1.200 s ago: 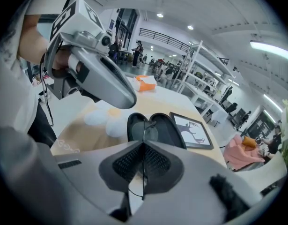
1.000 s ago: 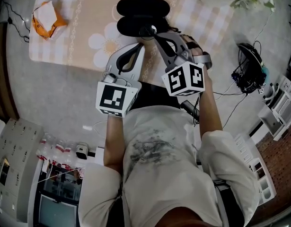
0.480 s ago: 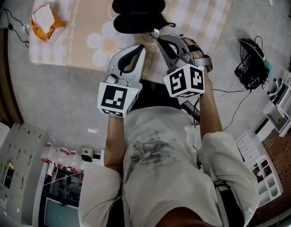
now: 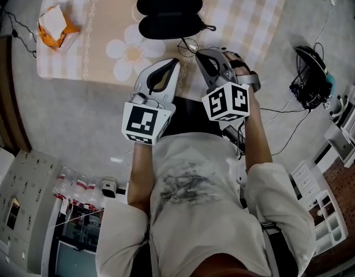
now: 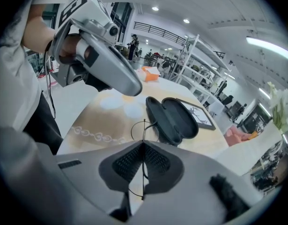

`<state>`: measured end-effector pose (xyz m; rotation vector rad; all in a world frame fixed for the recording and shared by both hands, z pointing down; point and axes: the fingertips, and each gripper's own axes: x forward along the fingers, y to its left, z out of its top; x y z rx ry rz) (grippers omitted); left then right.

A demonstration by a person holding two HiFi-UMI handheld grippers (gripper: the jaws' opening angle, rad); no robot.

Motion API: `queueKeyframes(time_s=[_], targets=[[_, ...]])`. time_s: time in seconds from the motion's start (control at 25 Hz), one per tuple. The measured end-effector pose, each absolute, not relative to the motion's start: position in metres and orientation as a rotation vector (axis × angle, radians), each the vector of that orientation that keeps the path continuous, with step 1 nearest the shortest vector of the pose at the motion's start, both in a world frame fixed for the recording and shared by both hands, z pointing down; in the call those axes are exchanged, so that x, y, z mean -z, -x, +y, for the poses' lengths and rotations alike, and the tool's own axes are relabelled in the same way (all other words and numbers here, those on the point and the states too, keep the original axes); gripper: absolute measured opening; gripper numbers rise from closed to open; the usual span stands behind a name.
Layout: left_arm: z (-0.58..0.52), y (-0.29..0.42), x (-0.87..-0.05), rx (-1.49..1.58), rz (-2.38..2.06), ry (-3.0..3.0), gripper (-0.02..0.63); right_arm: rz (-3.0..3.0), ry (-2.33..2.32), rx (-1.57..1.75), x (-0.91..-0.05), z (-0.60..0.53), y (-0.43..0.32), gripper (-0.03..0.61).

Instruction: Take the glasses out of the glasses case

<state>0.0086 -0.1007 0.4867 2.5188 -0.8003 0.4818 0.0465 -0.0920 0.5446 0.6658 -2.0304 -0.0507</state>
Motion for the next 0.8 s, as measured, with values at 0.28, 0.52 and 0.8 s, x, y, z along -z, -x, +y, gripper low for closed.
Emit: queueKeyframes(time_s=[0.28,0.52,0.8], targets=[[-0.093,-0.009,-0.493,-0.500,-0.784,-2.515,0.009,-2.029,-0.654,0.036,-0.559,-0.083,-0.047,0.018],[-0.088,-0.011,-0.499,-0.514,-0.770,-2.512,0.009,-2.028,-0.643,0.014,-0.570,-0.076,-0.048,0.018],[-0.082,-0.010,-0.502,-0.525,-0.762,-2.507,0.009,-2.029,-0.653,-0.011,-0.576,-0.071,-0.049,0.018]])
